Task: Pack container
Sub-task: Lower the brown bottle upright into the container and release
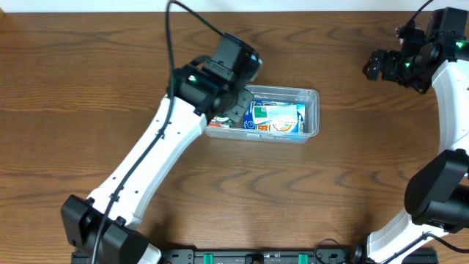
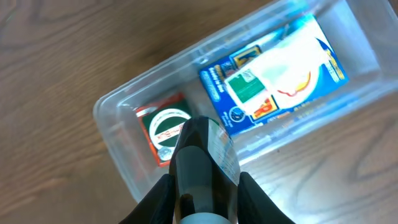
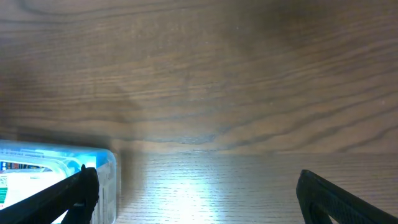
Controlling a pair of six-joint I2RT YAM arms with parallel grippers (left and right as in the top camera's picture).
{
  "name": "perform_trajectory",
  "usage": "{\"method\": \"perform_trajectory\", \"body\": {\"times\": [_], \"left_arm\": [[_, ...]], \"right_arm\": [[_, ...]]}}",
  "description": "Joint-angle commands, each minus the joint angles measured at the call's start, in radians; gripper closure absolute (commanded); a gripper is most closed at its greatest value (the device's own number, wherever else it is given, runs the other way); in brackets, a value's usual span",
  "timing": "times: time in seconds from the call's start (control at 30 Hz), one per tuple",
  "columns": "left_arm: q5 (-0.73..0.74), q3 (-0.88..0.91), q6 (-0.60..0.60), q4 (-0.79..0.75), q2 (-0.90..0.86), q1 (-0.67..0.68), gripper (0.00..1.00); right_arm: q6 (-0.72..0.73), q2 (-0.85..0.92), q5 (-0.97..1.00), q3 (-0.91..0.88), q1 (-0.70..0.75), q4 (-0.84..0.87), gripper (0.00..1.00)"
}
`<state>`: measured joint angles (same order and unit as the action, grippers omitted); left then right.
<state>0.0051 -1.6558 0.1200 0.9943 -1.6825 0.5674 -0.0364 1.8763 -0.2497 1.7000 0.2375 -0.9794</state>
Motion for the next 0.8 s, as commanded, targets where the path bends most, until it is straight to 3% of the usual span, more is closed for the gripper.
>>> {"method": "perform_trajectory", "body": {"times": [0.0, 0.77], "left_arm": [[-0.005, -0.027, 0.064, -0.008, -0.035, 0.002, 0.86], [-0.005, -0.017, 0.273, -0.125, -0.216, 0.0, 0.86]], "right_arm": [[0.006, 0.002, -0.001, 0.004, 0.004, -0.003, 0.01], [0.006, 0.002, 0.0, 0.004, 0.005, -0.002, 0.01]]}}
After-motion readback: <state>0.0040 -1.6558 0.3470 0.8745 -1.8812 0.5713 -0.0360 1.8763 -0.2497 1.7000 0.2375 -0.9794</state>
